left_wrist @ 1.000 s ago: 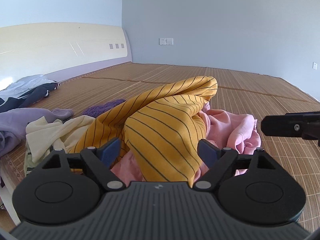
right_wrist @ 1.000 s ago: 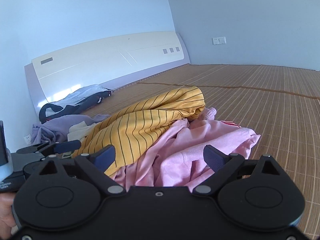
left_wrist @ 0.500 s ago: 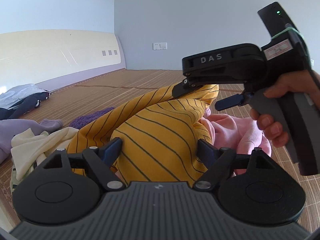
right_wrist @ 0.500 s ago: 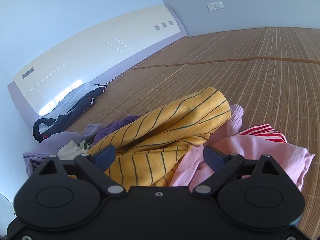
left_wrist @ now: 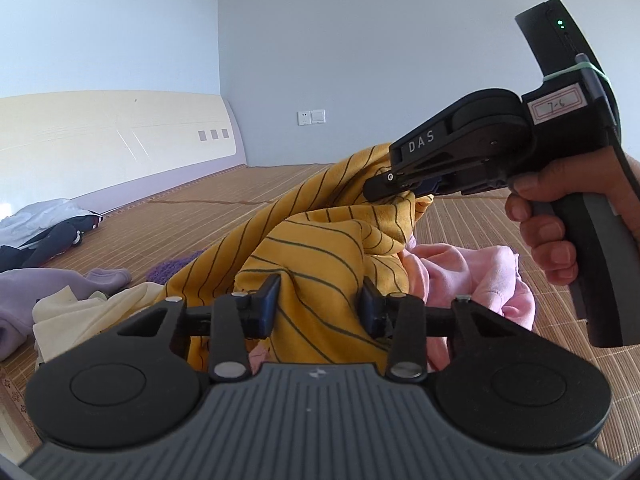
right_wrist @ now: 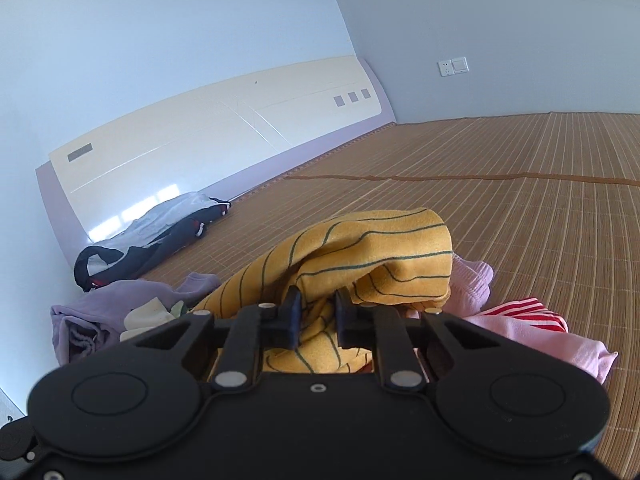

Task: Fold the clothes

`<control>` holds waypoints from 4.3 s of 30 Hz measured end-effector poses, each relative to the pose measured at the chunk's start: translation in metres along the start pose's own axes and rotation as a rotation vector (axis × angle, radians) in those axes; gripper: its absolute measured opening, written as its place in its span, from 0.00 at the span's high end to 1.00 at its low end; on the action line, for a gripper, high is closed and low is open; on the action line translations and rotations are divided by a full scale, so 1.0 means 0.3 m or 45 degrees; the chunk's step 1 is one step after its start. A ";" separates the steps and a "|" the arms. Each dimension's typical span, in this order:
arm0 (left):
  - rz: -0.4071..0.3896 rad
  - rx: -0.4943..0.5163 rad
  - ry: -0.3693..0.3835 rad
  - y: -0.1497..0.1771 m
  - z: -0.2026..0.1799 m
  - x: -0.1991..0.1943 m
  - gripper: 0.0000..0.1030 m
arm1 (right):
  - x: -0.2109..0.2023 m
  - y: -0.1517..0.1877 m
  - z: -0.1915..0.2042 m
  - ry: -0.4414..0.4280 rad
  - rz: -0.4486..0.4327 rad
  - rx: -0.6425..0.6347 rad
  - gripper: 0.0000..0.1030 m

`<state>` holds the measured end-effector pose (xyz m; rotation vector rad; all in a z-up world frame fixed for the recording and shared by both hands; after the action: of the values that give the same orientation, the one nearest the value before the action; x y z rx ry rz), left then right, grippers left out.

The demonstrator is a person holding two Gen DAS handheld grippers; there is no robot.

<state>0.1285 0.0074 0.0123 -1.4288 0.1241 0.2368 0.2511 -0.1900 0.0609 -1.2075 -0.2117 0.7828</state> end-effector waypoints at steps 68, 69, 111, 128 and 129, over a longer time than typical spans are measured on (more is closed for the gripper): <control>0.301 0.374 0.657 0.218 -0.729 -0.251 0.46 | -1.081 0.452 -0.231 0.296 0.220 -0.193 0.34; 0.305 0.370 0.658 0.218 -0.723 -0.246 0.46 | -1.030 0.450 -0.225 0.251 0.264 -0.181 0.31; 0.227 0.364 0.811 0.182 -0.745 -0.454 0.42 | -1.240 0.534 -0.245 0.305 0.240 -0.181 0.47; 0.194 0.289 0.806 0.150 -0.628 -0.487 0.40 | -1.121 0.443 -0.145 0.098 0.158 -0.130 0.91; 0.180 0.290 0.804 0.147 -0.622 -0.494 0.38 | -1.117 0.408 -0.131 0.079 0.115 -0.126 0.91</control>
<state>-0.0151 -0.1847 -0.0227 -1.2261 0.7472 -0.1196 -0.0232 -0.4181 0.0208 -1.3404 -0.1472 0.8195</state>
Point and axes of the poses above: each gripper's, at about its wrist camera, not at the fingertips, and x roughly the way its jaws point, z to its left, y to its underside, the point moved 2 cm from there along x, roughly the way its jaws point, and after that the axes turned 13 degrees about -y, right-handed, at the moved point
